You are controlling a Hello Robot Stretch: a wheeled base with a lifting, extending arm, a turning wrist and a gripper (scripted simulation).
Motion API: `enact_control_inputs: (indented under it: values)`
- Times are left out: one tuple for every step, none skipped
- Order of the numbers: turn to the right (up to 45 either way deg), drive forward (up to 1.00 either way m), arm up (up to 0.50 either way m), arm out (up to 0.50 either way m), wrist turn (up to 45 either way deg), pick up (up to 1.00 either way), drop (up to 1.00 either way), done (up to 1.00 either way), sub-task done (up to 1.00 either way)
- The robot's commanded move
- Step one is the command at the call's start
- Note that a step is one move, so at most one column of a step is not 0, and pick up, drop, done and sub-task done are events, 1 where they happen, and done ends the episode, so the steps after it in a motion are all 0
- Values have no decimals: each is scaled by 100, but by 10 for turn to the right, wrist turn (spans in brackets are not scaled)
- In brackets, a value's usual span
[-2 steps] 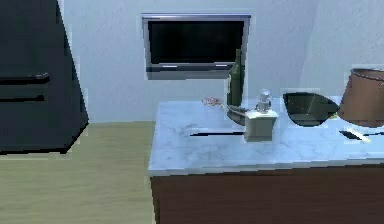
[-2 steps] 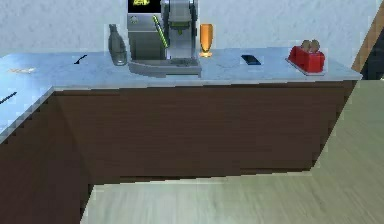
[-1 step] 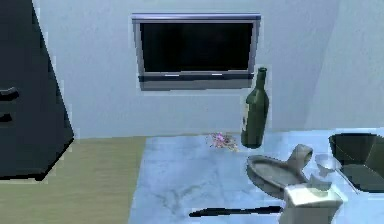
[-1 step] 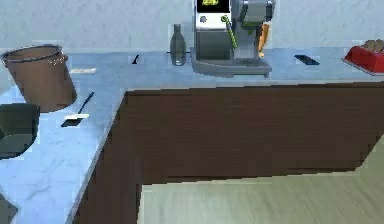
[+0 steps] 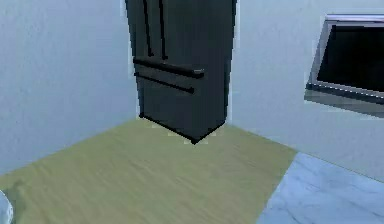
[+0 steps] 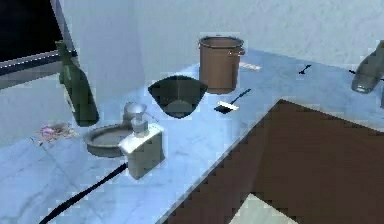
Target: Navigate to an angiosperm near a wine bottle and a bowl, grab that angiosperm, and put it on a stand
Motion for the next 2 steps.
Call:
enact_control_inputs:
  values:
    - [-330,0,0,0,0,0,0,0,0]
    - [0,0,50,0,0,0,0,0,0]
